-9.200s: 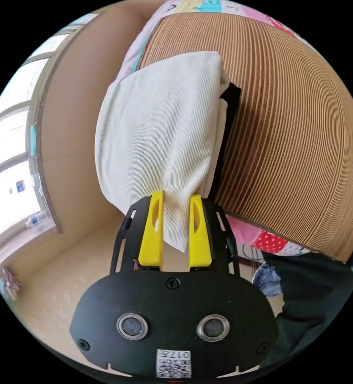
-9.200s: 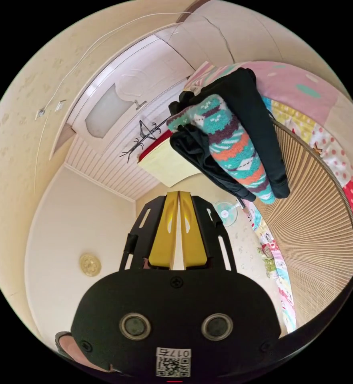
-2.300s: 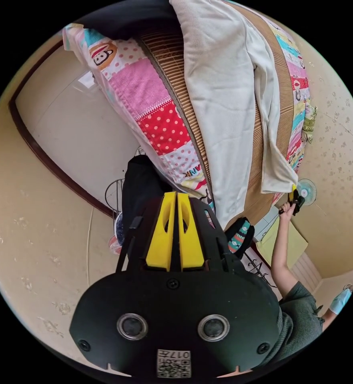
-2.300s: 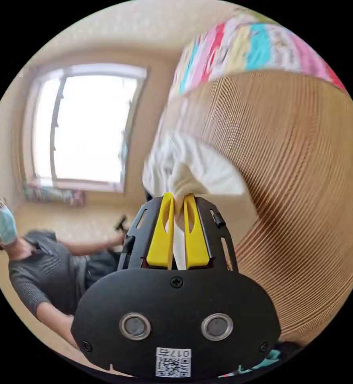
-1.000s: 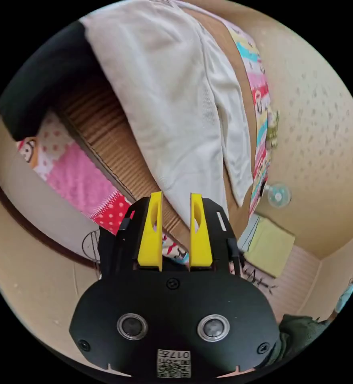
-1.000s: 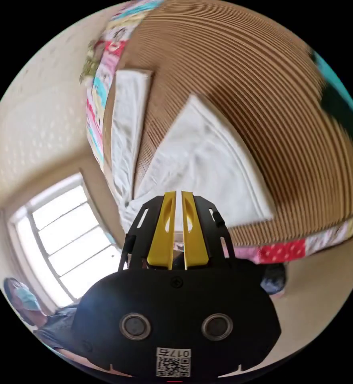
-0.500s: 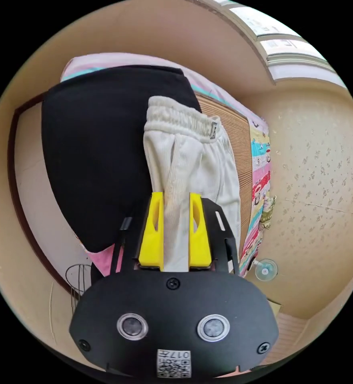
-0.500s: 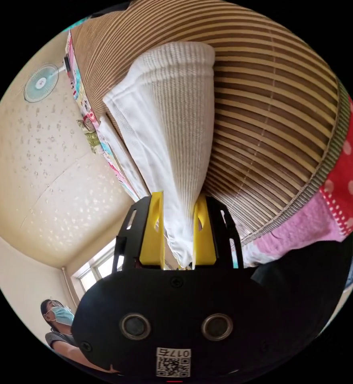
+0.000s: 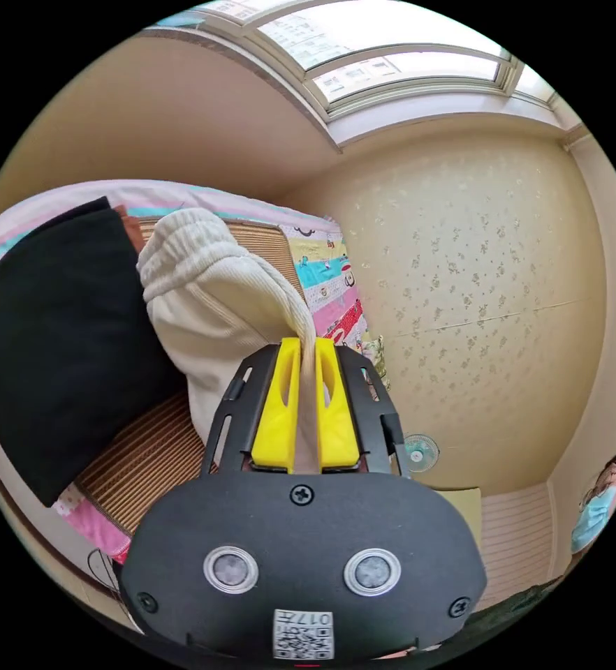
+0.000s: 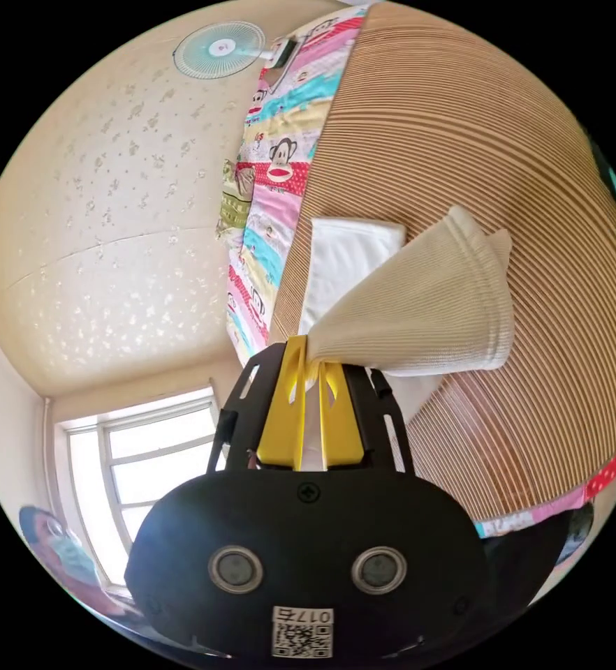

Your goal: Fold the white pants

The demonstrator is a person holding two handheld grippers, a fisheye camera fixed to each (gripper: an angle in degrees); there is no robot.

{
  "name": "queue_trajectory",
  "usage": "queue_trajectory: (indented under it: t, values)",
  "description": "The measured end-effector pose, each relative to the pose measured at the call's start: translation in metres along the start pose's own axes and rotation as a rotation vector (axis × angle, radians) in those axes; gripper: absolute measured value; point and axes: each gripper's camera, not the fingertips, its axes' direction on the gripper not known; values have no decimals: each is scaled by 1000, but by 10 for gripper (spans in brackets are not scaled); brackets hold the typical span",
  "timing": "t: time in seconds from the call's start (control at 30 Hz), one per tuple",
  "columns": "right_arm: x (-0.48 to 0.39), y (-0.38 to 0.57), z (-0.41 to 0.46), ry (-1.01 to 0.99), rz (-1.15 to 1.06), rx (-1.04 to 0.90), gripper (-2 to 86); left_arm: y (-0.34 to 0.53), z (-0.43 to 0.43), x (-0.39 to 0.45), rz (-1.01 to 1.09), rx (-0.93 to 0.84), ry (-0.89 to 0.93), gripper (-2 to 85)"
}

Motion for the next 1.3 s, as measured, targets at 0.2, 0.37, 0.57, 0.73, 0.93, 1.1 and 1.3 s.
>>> queue_trajectory:
  t: [0.2, 0.37, 0.57, 0.73, 0.93, 1.1, 1.3]
  values:
    - [-71, -75, 95, 71, -39, -30, 90, -36, 106, 53, 77, 2, -16, 100]
    - [-101, -62, 157, 185, -321, -140, 24, 13, 186, 79, 247, -282, -60, 85]
    - [-77, -36, 282, 837, -559, -533, 7, 88, 304, 76, 561, -820, -370, 45]
    - [-54, 27, 300, 1092, -843, -561, 3, 128, 300, 59, 699, -829, -479, 22]
    - [-2, 79, 237, 1086, -732, -665, 3, 172, 245, 47, 676, -947, -473, -8]
    - [52, 135, 182, 1343, -641, -744, 4, 209, 201, 36, 549, -1137, -289, -2]
    - [69, 113, 143, 1377, -318, -781, 5, 122, 102, 32, 332, -594, -418, 143]
